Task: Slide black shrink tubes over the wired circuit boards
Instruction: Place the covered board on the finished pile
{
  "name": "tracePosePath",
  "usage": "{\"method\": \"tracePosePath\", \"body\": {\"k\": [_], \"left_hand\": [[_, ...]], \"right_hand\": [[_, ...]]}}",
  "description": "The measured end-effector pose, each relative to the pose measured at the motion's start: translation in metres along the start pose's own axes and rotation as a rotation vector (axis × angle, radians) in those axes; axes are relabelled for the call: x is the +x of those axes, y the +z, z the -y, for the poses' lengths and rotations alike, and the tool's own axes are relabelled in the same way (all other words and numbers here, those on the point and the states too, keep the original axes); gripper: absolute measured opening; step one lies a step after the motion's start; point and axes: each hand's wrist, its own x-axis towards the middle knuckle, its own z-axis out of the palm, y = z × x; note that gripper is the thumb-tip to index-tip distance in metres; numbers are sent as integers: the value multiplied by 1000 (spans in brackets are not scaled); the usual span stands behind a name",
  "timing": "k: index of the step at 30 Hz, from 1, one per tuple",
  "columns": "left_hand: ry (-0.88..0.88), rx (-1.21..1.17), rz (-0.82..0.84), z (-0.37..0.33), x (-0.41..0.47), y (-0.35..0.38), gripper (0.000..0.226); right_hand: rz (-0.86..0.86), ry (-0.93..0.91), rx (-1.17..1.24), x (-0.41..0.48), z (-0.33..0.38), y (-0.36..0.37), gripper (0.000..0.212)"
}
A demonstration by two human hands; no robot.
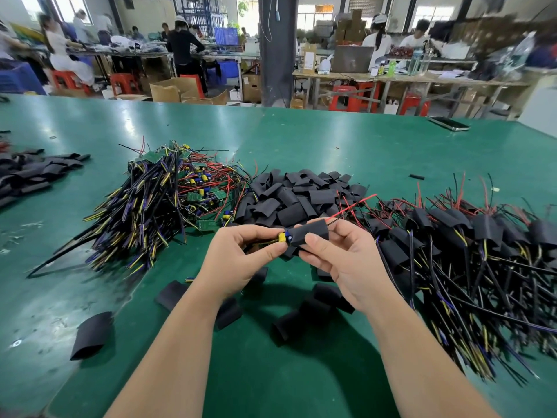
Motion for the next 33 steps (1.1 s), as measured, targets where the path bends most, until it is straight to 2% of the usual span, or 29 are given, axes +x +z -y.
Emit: {"method": "tracePosePath", "body": {"k": [7, 11, 15, 19, 22, 24, 27, 30, 33], "left_hand": [[-14, 116, 14, 1, -1, 2, 22], [-36, 102, 21, 2, 0, 0, 23], [-47, 203, 66, 4, 1, -1, 40], [-62, 252, 64, 5, 1, 0, 40], [-67, 238, 62, 5, 0, 4, 52], [-52, 229, 50, 4, -1, 6, 57], [-43, 188, 38, 4, -1, 7, 56], [-30, 122, -10, 3, 0, 6, 46], [-33, 133, -72, 3, 2, 4, 38]], "right_hand": [[-123, 14, -56, 2, -10, 6, 20], [-46, 5, -121, 1, -11, 6, 15], [-5, -36, -270, -1, -14, 3, 17], [6, -40, -419, 1, -18, 4, 24], [50, 41, -506, 1, -27, 7, 33], [66, 86, -484, 0, -36, 11, 41], [53, 67, -448, -1, -35, 18, 36], [-31, -26, -240, 3, -23, 15, 47], [-126, -111, -107, 4, -10, 6, 36]]}}
